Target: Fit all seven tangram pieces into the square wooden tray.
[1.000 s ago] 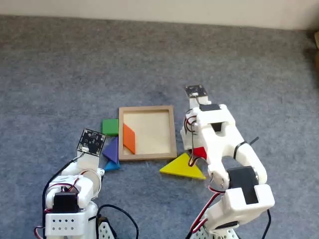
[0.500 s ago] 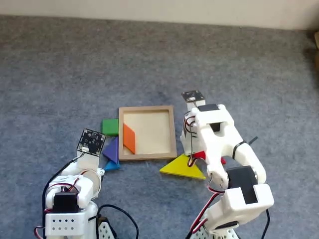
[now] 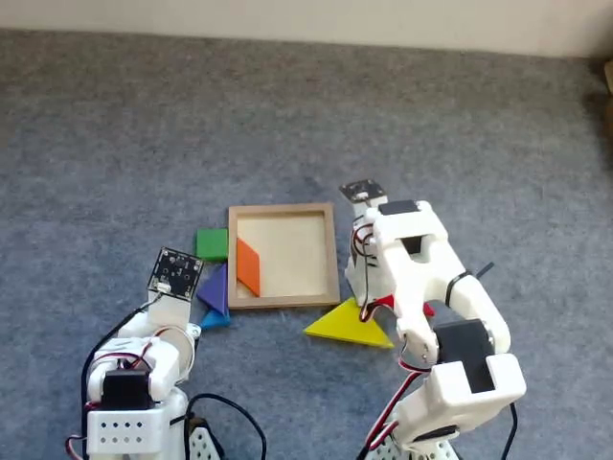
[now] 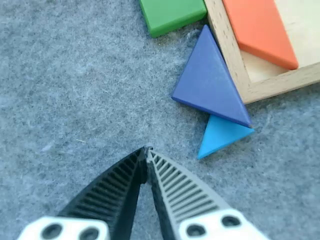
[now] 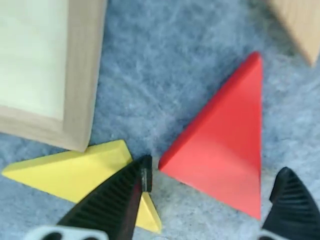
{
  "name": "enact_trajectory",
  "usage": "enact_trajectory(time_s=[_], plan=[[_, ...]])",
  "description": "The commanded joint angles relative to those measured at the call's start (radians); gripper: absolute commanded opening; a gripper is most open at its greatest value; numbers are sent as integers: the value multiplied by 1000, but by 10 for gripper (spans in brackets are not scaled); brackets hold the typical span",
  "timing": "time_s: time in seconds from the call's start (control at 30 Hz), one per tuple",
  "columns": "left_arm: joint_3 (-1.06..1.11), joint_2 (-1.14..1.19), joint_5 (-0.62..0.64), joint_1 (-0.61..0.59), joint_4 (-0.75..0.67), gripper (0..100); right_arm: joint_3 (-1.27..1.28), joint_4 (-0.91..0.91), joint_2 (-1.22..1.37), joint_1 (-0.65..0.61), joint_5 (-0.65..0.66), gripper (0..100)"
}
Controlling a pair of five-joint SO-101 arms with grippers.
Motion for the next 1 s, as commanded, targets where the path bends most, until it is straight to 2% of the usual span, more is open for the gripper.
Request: enact_trajectory(time_s=[0.0,0.13,0.33,0.97], plan=[[19,-27,-6,19,8,7,-39,5,-10,-7,11,361],[19,-27,-6,19,8,7,-39,2,-7,-5,26,354],[19,-27,-6,19,8,7,-39,-28,-7,35,54,275],[19,-27,-6,19,8,7,-50,16,-15,31,52,274]])
